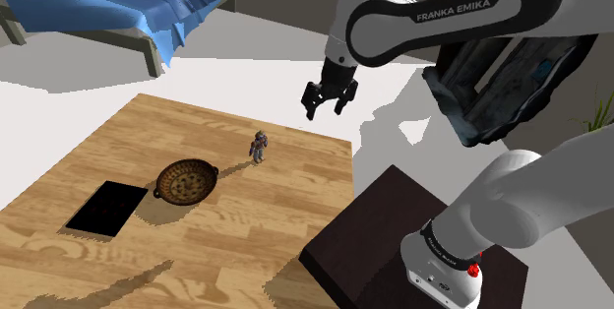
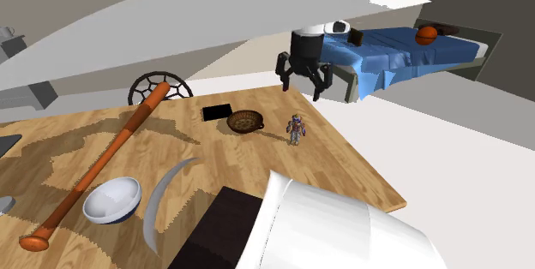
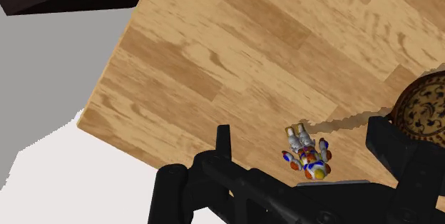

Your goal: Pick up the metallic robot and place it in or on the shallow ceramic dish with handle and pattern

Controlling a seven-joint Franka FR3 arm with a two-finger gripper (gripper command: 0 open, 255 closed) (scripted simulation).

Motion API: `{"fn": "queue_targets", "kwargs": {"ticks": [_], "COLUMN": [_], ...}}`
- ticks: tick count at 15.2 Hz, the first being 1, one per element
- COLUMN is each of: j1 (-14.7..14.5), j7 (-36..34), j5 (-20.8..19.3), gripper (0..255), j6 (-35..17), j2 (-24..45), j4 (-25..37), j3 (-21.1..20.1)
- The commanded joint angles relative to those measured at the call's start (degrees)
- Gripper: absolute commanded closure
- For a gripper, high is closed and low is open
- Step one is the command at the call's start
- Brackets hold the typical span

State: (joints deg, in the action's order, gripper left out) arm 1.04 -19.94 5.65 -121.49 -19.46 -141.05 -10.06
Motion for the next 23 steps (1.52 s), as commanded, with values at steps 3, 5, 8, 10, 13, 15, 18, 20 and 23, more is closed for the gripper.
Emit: {"fn": "queue_targets", "kwargs": {"ticks": [3, 5, 8, 10, 13, 15, 18, 20, 23], "j1": [0.5, 0.6, 0.7, 0.5, -0.1, -0.6, -1.7, -2.0, -2.3], "j7": [-4.1, -6.3, -9.7, -11.9, -15.3, -17.3, -20.1, -20.5, -20.8], "j5": [-0.3, -0.9, -2.1, -3.1, -4.8, -5.7, -6.8, -7.0, -7.4], "gripper": [0, 0, 0, 0, 0, 0, 0, 0, 0], "j6": [-7.6, -11.0, -15.5, -18.1, -21.4, -23.2, -25.3, -26.1, -27.7], "j2": [8.9, 13.4, 20.1, 24.7, 31.5, 36.0, 42.6, 44.2, 46.2], "j4": [2.5, 4.1, 7.2, 9.6, 13.8, 17.0, 22.4, 23.3, 23.7], "j3": [-1.4, -1.9, -2.4, -2.4, -1.9, -1.4, -0.3, 0.0, 0.3]}}
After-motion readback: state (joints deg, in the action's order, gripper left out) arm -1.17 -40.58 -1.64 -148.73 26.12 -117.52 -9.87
